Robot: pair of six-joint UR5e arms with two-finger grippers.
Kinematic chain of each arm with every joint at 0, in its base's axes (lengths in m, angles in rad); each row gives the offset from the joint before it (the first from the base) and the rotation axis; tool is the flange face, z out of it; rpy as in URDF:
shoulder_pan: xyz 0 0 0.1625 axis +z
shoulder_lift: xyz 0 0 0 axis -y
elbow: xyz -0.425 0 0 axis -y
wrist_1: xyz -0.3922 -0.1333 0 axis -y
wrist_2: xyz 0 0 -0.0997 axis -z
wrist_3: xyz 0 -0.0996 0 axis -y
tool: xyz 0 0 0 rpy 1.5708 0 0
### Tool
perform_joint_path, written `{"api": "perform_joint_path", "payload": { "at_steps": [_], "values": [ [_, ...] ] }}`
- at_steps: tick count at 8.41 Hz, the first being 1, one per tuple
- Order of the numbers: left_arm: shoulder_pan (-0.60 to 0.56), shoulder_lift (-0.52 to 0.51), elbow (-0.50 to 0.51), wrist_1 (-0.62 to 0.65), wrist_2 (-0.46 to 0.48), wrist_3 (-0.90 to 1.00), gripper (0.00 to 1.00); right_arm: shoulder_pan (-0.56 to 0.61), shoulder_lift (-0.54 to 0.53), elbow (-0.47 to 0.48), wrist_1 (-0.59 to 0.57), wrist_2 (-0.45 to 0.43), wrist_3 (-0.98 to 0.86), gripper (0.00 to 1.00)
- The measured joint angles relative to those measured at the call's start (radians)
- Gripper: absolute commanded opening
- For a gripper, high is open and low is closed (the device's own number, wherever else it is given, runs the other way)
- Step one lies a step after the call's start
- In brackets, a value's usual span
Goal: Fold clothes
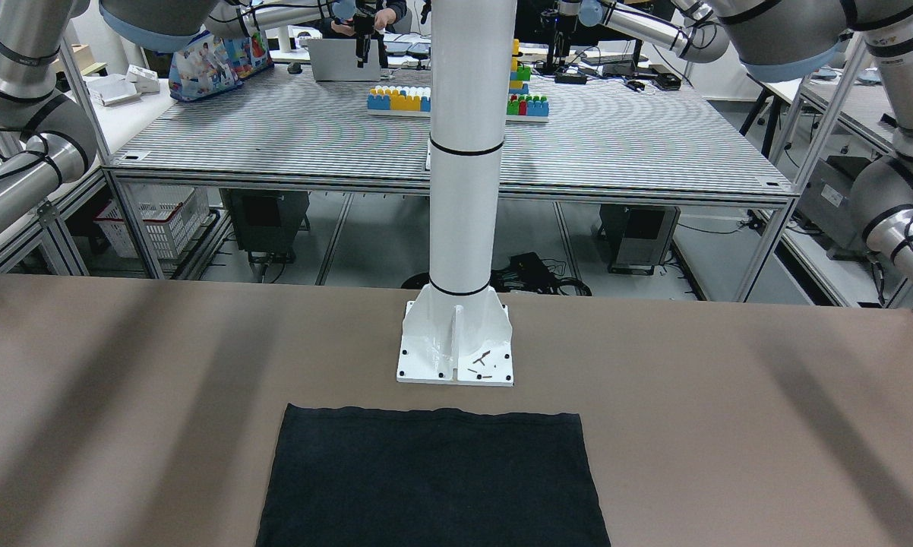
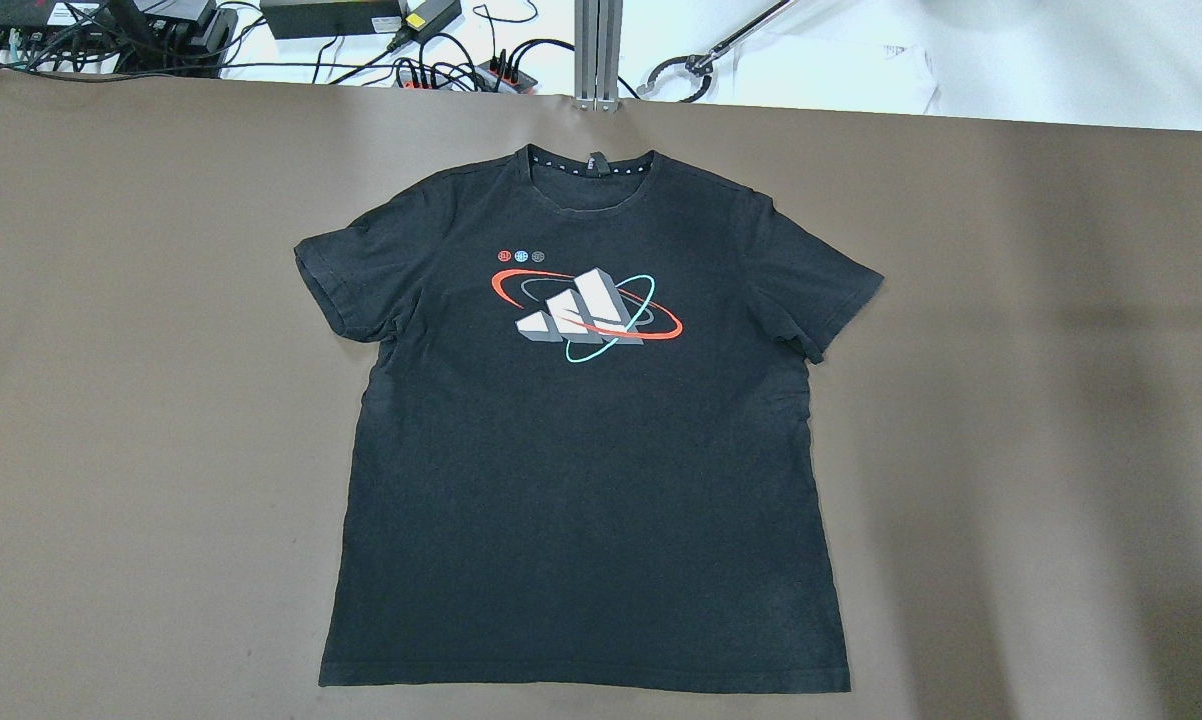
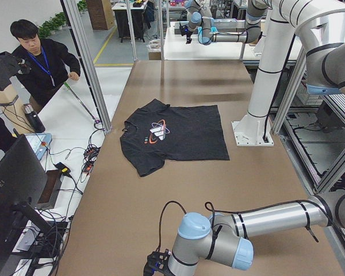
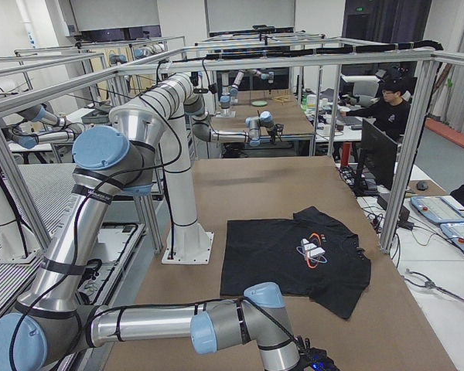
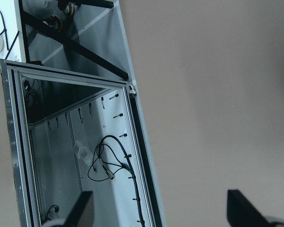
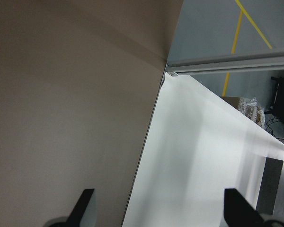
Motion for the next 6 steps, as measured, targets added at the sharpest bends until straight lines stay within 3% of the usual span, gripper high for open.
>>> {"api": "perform_joint_path", "payload": {
  "at_steps": [4,6],
  "values": [
    [-0.003,0.006,-0.016,-0.032,-0.003,0.002,1.0,0.0,0.006,0.008,0.002,0.041,0.001,0.95],
    [-0.001,-0.004,-0.031,-0.058,-0.005,0.0,1.0,-0.003,0.043,0.012,0.064,0.044,0.004,0.95]
  ]
}}
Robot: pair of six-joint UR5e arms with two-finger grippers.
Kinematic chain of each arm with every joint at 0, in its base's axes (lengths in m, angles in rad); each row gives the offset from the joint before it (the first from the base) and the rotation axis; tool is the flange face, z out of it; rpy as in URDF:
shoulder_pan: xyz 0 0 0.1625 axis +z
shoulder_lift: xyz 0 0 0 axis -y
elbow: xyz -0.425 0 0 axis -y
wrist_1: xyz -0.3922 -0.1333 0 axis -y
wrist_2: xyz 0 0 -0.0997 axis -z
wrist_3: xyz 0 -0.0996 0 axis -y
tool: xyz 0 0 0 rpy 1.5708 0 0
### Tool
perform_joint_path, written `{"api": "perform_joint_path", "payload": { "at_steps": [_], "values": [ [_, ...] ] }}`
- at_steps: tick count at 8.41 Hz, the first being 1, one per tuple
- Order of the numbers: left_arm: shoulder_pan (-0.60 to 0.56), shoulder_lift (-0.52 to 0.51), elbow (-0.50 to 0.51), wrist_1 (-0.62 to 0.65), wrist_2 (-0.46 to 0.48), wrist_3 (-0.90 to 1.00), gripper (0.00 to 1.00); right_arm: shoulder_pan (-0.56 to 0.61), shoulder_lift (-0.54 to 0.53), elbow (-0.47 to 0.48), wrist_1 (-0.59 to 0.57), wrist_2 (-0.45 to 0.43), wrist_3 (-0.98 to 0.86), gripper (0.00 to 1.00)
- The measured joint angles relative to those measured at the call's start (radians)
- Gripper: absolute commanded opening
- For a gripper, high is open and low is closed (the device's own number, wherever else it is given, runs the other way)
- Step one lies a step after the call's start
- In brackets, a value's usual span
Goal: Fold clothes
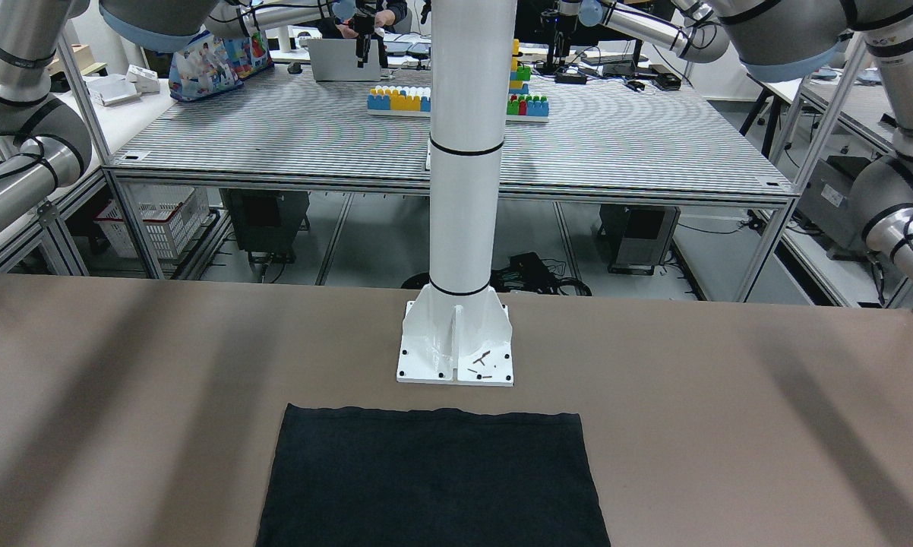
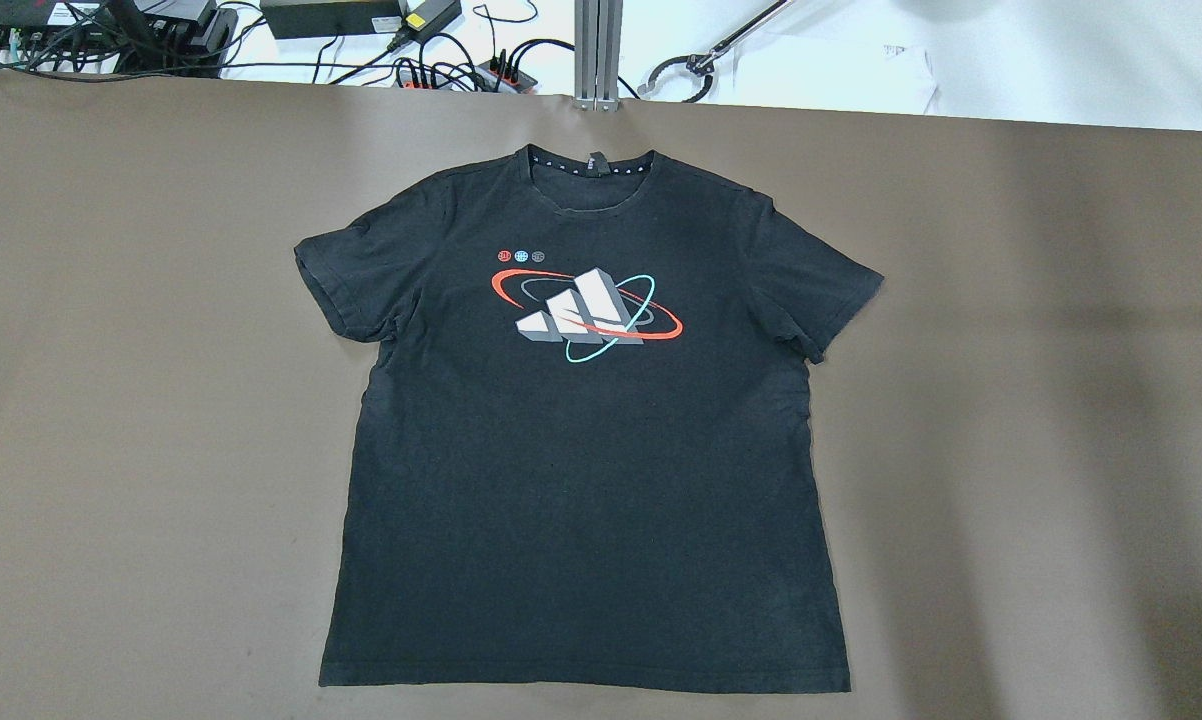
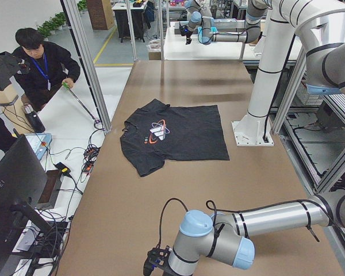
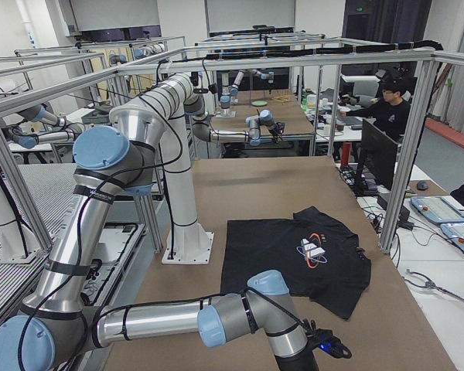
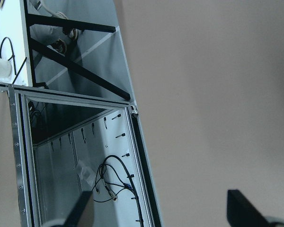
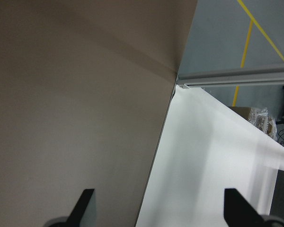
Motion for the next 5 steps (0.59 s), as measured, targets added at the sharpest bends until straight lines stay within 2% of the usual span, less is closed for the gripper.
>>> {"api": "perform_joint_path", "payload": {
  "at_steps": [2,5],
  "values": [
    [0.0,-0.037,0.01,-0.011,0.007,-0.002,1.0,-0.001,0.011,-0.01,0.058,0.021,0.01,0.95],
    [0.0,-0.057,0.025,-0.088,-0.017,-0.02,1.0,-0.003,0.017,-0.043,0.077,0.082,0.061,0.95]
  ]
}}
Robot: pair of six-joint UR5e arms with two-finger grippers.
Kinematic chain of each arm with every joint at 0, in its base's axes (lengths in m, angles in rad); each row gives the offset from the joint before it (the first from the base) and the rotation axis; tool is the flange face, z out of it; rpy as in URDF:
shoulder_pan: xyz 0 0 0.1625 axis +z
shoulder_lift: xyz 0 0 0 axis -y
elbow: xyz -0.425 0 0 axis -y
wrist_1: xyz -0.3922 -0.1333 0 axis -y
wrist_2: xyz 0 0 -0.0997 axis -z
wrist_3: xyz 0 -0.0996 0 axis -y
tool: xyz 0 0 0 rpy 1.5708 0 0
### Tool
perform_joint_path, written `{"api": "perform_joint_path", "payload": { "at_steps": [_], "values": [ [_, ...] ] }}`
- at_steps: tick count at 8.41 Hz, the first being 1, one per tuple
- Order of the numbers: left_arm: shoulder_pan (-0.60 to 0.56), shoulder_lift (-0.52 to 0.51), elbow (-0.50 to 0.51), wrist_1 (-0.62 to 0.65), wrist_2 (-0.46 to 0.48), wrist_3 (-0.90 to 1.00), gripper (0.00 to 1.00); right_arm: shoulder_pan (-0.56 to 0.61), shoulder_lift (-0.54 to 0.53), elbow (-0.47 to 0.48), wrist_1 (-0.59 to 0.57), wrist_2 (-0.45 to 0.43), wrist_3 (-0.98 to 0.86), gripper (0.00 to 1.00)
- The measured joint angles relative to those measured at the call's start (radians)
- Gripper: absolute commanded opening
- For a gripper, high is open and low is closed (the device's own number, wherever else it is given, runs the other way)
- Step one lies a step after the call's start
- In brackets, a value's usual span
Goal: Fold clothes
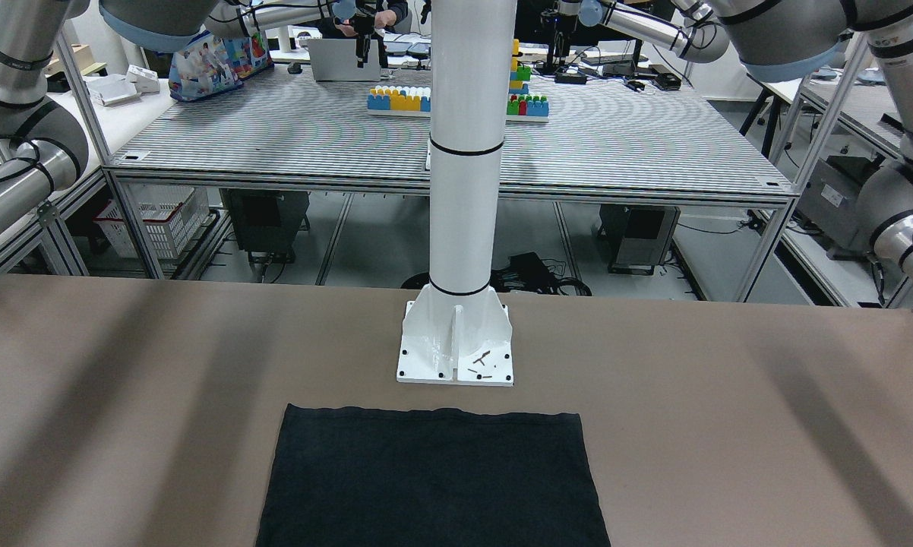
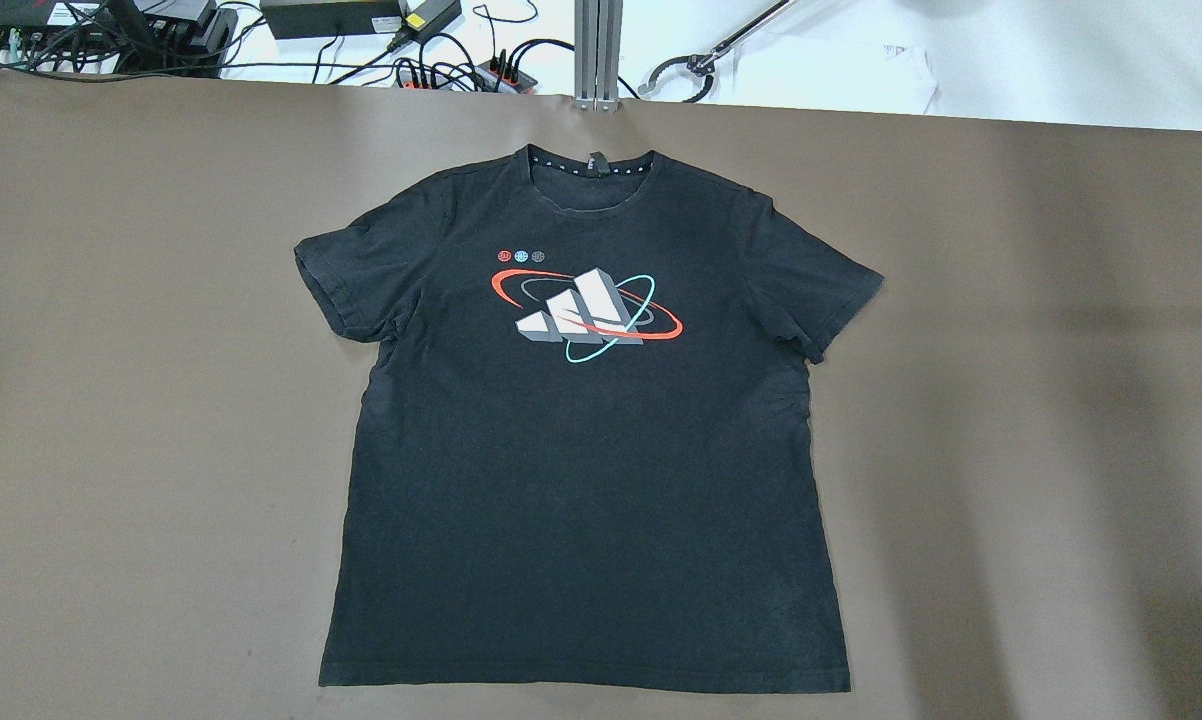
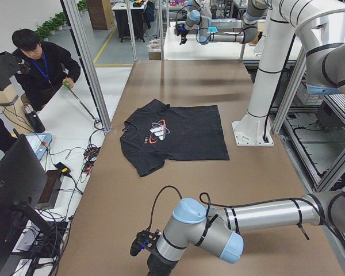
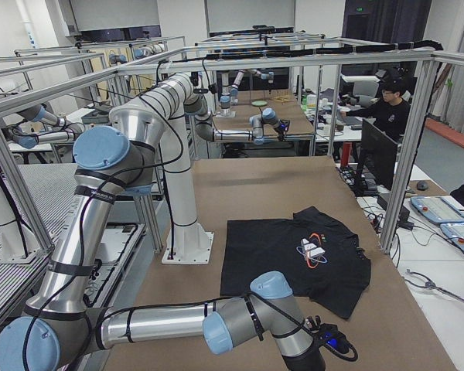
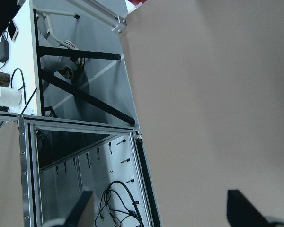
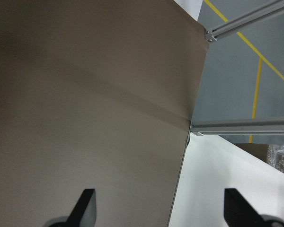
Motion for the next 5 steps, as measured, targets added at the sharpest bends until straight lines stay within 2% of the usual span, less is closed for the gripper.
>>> {"api": "perform_joint_path", "payload": {
  "at_steps": [2,3,5],
  "values": [
    [0.002,-0.023,0.0,-0.014,-0.024,-0.016,1.0,-0.002,0.003,-0.028,0.018,0.016,0.019,0.93],
    [0.003,-0.042,0.0,-0.016,-0.071,-0.032,1.0,-0.004,0.014,-0.036,0.038,0.02,0.037,0.93],
    [0.025,-0.117,0.035,-0.015,-0.19,-0.075,1.0,-0.05,0.116,-0.106,0.059,0.068,0.179,0.93]
  ]
}}
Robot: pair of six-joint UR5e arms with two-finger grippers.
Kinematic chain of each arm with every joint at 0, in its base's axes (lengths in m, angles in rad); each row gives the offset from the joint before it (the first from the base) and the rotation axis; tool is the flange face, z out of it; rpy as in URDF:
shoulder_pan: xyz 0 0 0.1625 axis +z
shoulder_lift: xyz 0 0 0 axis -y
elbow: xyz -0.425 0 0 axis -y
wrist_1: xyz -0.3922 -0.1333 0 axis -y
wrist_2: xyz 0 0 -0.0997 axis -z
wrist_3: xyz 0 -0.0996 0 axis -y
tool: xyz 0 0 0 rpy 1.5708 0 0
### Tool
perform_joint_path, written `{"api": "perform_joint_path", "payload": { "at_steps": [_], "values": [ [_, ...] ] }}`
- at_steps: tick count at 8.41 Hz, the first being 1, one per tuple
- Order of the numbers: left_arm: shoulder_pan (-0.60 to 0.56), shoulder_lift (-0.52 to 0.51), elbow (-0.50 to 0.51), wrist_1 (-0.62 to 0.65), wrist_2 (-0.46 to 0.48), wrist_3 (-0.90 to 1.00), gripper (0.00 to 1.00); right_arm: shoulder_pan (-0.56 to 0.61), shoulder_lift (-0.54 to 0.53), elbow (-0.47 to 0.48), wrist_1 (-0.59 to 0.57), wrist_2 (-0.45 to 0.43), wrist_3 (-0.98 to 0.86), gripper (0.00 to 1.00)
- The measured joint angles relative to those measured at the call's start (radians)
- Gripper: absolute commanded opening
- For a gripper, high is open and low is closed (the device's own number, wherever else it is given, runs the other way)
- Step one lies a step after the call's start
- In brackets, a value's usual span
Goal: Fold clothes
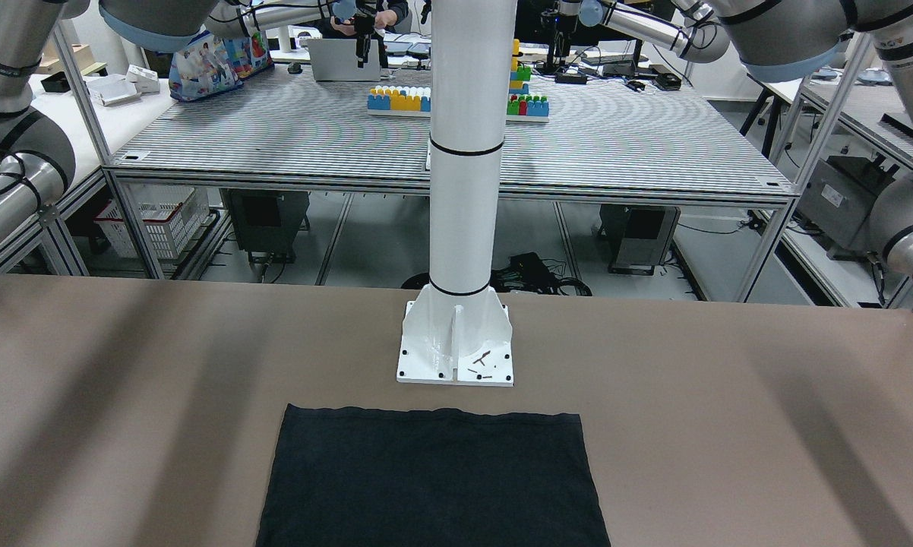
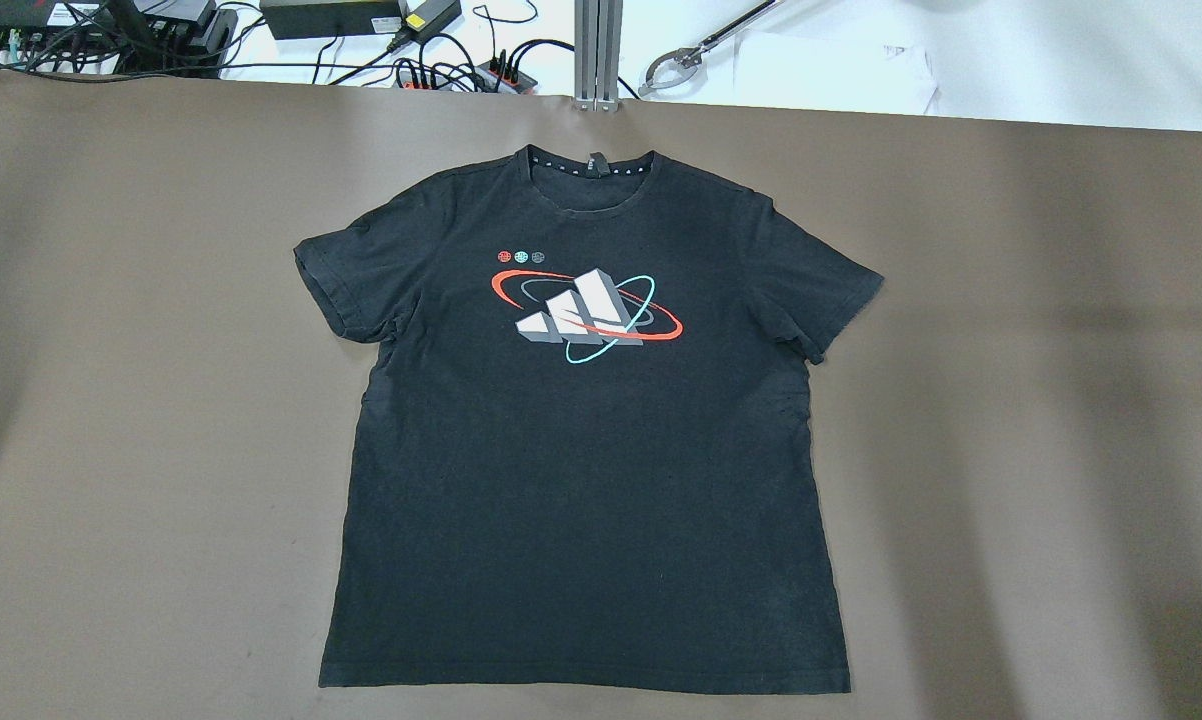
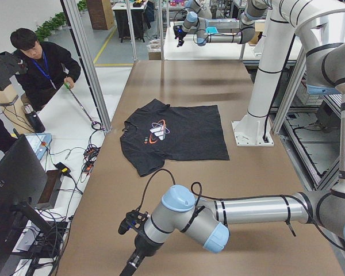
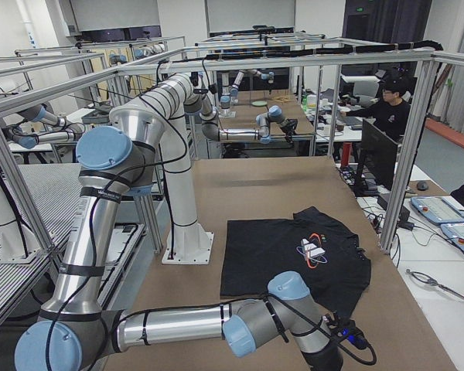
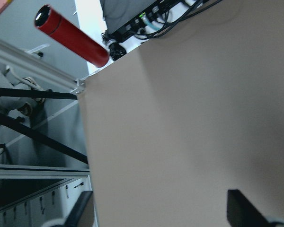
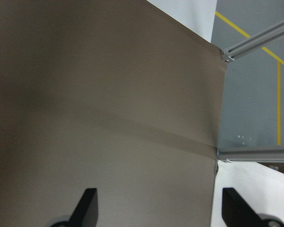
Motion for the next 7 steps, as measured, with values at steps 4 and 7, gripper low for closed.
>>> {"api": "perform_joint_path", "payload": {
  "at_steps": [4,7],
  "values": [
    [0.19,-0.185,0.094,-0.001,-0.09,-0.119,1.0,-0.216,0.225,-0.128,0.009,0.033,0.305,0.93],
    [0.369,-0.356,0.211,-0.003,-0.114,-0.363,1.0,-0.388,0.356,-0.179,0.009,0.031,0.541,0.93]
  ]
}}
